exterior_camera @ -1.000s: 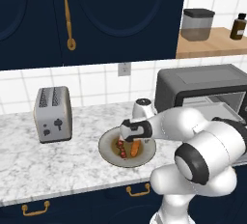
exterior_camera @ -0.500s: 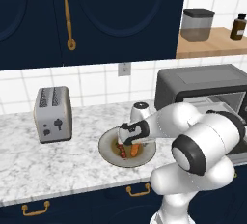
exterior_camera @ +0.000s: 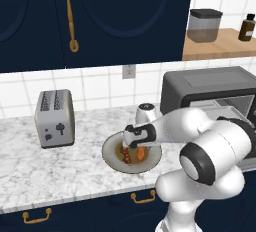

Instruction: Pick up the kebab skewer and baguette bread, and place them inside the toaster oven. Close the toaster oven door and start by setting the timer.

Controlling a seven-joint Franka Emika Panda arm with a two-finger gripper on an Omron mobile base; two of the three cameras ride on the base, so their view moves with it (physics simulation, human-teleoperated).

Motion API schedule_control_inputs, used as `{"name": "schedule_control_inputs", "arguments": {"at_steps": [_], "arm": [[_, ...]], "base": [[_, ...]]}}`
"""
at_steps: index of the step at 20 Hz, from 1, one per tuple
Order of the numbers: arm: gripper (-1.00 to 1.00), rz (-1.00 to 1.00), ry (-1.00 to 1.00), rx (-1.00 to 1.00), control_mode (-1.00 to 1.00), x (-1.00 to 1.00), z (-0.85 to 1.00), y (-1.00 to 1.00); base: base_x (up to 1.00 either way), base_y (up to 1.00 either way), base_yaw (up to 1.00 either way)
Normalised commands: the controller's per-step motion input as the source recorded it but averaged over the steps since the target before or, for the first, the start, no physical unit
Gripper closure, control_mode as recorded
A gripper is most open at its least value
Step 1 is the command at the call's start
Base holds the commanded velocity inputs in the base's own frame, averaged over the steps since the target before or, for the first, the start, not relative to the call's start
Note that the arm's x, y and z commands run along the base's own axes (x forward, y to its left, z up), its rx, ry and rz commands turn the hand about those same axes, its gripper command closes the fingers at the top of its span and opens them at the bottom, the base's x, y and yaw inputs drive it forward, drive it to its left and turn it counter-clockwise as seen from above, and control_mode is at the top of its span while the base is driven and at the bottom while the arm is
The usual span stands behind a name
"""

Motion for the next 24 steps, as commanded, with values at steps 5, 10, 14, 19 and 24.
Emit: {"name": "schedule_control_inputs", "arguments": {"at_steps": [5,10,14,19,24], "arm": [[1.00,-0.01,0.00,0.02,-1.00,-0.19,0.80,-0.01],[1.00,-0.05,0.00,0.04,-1.00,-0.43,0.81,-0.08],[1.00,-0.09,0.00,0.08,-1.00,-0.49,0.69,-0.26],[1.00,-0.11,0.00,0.08,-1.00,-0.51,0.56,-0.34],[1.00,-0.15,0.00,0.06,-1.00,-0.49,0.46,-0.34]], "base": [[0.00,0.00,0.00],[0.00,0.00,0.00],[0.00,0.00,0.00],[0.00,0.00,0.00],[0.00,0.00,0.00]]}}
